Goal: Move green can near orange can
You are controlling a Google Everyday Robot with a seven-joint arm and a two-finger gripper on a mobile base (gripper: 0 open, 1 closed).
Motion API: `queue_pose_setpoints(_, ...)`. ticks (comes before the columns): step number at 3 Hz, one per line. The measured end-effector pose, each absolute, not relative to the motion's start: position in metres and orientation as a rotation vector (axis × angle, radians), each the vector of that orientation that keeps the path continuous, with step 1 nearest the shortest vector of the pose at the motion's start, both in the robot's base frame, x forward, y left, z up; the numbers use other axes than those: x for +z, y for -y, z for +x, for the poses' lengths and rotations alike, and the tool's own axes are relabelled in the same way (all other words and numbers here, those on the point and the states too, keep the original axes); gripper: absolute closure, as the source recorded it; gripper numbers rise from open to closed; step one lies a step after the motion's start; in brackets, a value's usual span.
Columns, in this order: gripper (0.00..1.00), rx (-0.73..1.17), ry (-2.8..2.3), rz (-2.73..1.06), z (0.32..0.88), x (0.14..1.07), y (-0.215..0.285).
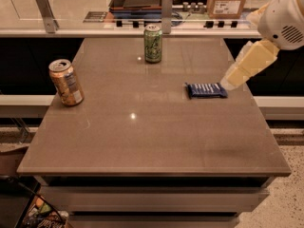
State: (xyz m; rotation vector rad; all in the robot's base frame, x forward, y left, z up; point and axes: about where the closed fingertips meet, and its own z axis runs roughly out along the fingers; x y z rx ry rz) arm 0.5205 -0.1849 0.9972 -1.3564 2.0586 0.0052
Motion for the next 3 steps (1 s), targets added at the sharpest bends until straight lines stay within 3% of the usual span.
queue_pose_setpoints(3, 0.0, -0.003, -1.938, -1.203, 0.552, 1.012, 0.17)
